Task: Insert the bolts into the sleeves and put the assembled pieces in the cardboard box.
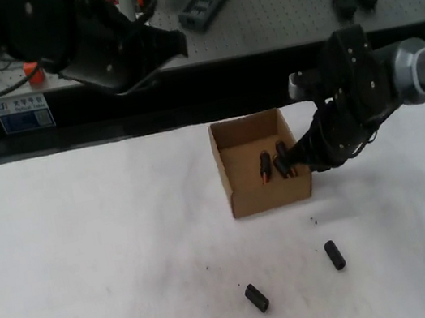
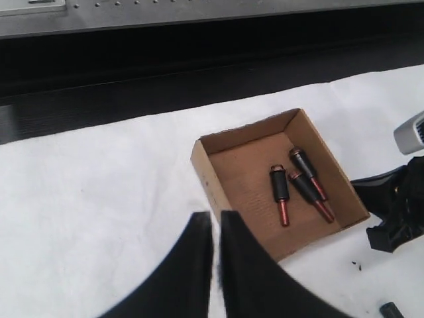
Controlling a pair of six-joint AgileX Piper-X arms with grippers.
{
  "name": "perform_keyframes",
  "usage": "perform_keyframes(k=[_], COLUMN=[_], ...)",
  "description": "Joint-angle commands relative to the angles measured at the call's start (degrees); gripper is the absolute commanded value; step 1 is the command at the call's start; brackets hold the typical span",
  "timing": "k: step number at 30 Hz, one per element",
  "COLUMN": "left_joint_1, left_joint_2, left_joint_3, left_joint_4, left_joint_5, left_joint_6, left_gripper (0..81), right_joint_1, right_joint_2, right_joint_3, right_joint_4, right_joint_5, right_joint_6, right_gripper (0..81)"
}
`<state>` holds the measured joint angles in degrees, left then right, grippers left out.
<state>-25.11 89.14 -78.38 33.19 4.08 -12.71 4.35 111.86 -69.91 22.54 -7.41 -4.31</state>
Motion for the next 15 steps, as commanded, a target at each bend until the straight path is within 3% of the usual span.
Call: perform_keyframes(k=[1,7,15], left_joint_1=[0.44,0.43,0.43], left_joint_2=[-0.92,-0.92,-0.92], left_joint_3=[-0.10,-0.10,-0.10], left_joint_4=[-0.95,-0.31,0.57], left_joint_5=[-0.46,-0.46,-0.46], left_joint_6=[0.43,2.27,2.93], left_gripper=[4.1,4.1,4.1], right_joint_1=[1.29,2.17,-0.33], right_joint_2=[-0.06,-0.06,-0.18], right_joint_3=[-0.70,-0.70,-0.70], right_joint_4=[-1.59,-1.55,-4.43], right_joint_5=[-2.38,4.08,4.03], right_joint_6=[-0.49,-0.39,2.12], right_gripper=[1.8,1.8,1.8])
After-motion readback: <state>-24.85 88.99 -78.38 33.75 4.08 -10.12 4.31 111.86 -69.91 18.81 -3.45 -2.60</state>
